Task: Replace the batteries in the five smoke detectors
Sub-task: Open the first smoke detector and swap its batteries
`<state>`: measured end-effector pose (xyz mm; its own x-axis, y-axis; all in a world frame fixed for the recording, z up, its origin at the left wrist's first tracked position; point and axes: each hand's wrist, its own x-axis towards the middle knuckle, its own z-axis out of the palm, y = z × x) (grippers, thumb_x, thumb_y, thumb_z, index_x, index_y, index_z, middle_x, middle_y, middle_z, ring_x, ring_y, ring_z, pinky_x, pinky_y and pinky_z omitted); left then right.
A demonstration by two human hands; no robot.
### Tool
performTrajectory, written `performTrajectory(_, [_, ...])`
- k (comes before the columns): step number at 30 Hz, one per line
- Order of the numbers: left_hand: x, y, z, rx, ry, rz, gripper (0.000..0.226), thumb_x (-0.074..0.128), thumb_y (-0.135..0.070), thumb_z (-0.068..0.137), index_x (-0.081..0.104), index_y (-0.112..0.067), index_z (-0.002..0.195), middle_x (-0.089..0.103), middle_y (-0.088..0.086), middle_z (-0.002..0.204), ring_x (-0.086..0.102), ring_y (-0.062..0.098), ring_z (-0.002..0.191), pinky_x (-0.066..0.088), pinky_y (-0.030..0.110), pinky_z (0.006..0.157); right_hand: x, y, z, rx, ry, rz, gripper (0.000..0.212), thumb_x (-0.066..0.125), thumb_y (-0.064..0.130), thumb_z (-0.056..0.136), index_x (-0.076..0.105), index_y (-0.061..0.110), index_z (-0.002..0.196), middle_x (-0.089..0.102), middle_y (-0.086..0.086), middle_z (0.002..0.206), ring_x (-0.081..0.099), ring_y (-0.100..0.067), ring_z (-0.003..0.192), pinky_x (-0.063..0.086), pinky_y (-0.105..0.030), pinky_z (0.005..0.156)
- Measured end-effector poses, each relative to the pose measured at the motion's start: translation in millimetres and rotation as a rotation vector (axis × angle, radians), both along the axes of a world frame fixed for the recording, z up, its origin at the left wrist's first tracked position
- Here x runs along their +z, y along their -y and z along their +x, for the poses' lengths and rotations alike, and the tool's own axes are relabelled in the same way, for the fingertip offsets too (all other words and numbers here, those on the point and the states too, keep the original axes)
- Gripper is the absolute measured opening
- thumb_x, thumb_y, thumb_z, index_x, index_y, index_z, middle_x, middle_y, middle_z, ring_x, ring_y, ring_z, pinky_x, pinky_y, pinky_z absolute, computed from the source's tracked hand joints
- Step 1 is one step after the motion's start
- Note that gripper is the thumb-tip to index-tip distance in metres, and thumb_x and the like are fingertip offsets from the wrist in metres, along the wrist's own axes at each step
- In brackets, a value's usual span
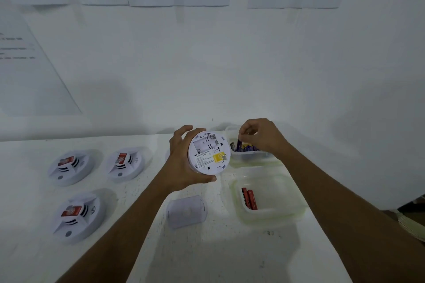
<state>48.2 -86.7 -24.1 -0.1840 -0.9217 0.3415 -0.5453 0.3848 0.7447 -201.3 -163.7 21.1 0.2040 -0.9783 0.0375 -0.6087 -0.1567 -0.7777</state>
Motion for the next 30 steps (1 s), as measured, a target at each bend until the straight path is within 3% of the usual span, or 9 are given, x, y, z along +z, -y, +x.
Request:
performTrajectory(4, [-0.8,-1.9,-5.5,0.003,0.012,0.016,0.106,0.079,-0.071,0.041,0.032,-0.047,0.133,0.025,-0.005,0.147,0.019,0.002,0.137,0.020,0.018,0.110,23.9,-33.7,3.9,-0.111,0.392,-0.106,0.004,0.075,0.014,0.083,0.073,0.017,0.086,0.073,-0.005,0.089,0.060,-0.008,0.080,0.046,-0.020,0.065])
performTrajectory(7, [4.0,-6.4,-11.8,-0.023,-0.007,-0.003,0.102,0.078,-0.069,0.042,0.034,-0.045,0.130,0.027,-0.009,0.145,0.019,0.004,0.137,0.013,0.006,0.107,31.6,-61.9,18.6,-0.108,0.529,-0.125,0.005,0.075,0.013,0.083,0.072,0.017,0.085,0.072,-0.003,0.089,0.061,-0.009,0.085,0.048,-0.022,0.071])
performTrajectory(10, [7.0,-10.4,-17.9,-0.042,-0.037,-0.008,0.100,0.076,-0.073,0.043,0.033,-0.046,0.129,0.027,-0.019,0.141,0.020,0.007,0.138,0.012,0.004,0.108,25.6,-82.2,35.6,-0.117,0.502,-0.136,0.006,0.075,0.014,0.084,0.072,0.018,0.086,0.071,0.010,0.083,0.060,-0.010,0.085,0.049,-0.031,0.072])
performTrajectory(15, [-0.3,-13.5,-19.8,-0.068,-0.077,0.079,0.102,0.066,-0.088,0.047,0.035,-0.041,0.132,0.035,0.004,0.147,0.032,0.026,0.137,0.025,0.041,0.119,15.3,-99.0,50.7,-0.202,0.472,-0.200,0.009,0.071,0.015,0.087,0.070,0.024,0.085,0.069,0.012,0.096,0.061,-0.007,0.099,0.051,-0.024,0.076])
performTrajectory(18, [6.1,-21.0,-22.1,-0.062,-0.134,0.125,0.100,0.062,-0.091,0.046,0.038,-0.038,0.126,0.037,0.008,0.146,0.035,0.027,0.135,0.026,0.035,0.117,11.0,-106.0,57.0,-0.167,0.509,-0.222,0.012,0.073,0.009,0.085,0.071,0.021,0.083,0.067,0.004,0.102,0.064,-0.007,0.095,0.052,-0.019,0.079])
performTrajectory(21, [11.0,-27.2,-19.1,-0.076,-0.168,0.122,0.103,0.071,-0.084,0.045,0.037,-0.036,0.130,0.033,0.010,0.148,0.034,0.024,0.136,0.028,0.025,0.114,6.3,-110.6,60.3,-0.158,0.465,-0.274,0.007,0.075,0.007,0.083,0.072,0.014,0.083,0.069,-0.001,0.102,0.065,-0.008,0.091,0.050,-0.016,0.077])
performTrajectory(24, [16.7,-29.2,-15.8,-0.088,-0.144,0.126,0.112,0.081,-0.072,0.045,0.033,-0.031,0.139,0.027,0.004,0.153,0.028,0.018,0.140,0.026,0.017,0.111,2.7,-114.4,61.4,-0.164,0.394,-0.346,0.006,0.075,0.010,0.085,0.074,0.015,0.087,0.069,0.001,0.106,0.064,-0.010,0.098,0.056,-0.024,0.077])
performTrajectory(27, [14.4,-28.4,-13.9,-0.122,-0.192,0.096,0.107,0.069,-0.086,0.045,0.038,-0.028,0.129,0.034,0.007,0.145,0.035,0.014,0.134,0.027,0.024,0.115,-2.3,-115.2,60.3,-0.085,0.304,-0.439,0.017,0.073,0.015,0.084,0.076,0.008,0.099,0.068,-0.001,0.111,0.064,-0.012,0.101,0.060,-0.030,0.078])
performTrajectory(30, [13.2,-28.1,-11.8,-0.153,-0.219,0.113,0.101,0.069,-0.085,0.047,0.040,-0.026,0.124,0.035,0.012,0.144,0.040,0.027,0.130,0.032,0.033,0.115,-7.6,-113.5,55.7,-0.051,0.231,-0.465,0.026,0.071,0.020,0.083,0.076,0.008,0.106,0.068,-0.005,0.116,0.065,-0.015,0.103,0.062,-0.032,0.077])
